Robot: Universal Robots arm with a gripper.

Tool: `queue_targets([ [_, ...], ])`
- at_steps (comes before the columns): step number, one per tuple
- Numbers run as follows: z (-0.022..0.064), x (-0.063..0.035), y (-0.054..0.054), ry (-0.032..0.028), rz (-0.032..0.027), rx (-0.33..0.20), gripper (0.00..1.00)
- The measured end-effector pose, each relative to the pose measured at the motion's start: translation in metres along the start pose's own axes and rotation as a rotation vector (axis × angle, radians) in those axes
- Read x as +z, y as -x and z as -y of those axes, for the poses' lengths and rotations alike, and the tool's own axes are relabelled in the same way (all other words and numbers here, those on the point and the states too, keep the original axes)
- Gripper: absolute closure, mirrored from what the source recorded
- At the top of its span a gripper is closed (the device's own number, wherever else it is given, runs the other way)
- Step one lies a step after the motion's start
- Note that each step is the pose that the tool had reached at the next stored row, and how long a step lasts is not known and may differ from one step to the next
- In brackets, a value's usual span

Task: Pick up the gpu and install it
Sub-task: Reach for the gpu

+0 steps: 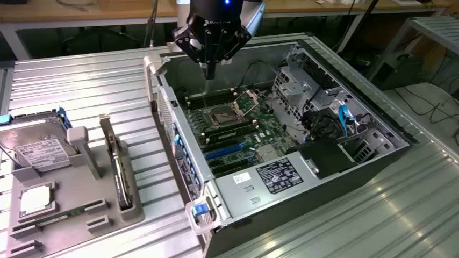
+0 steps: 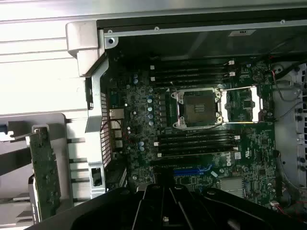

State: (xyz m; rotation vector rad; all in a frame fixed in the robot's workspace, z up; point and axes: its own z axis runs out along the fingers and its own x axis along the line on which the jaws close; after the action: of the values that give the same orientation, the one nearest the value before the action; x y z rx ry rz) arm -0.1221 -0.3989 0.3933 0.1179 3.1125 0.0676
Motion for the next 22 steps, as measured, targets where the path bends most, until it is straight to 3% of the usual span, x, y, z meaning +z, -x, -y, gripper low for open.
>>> queue_targets([
  [22,0.0010,-0.0003,-0.012,0.0001,-0.0005,0.000,0.89],
])
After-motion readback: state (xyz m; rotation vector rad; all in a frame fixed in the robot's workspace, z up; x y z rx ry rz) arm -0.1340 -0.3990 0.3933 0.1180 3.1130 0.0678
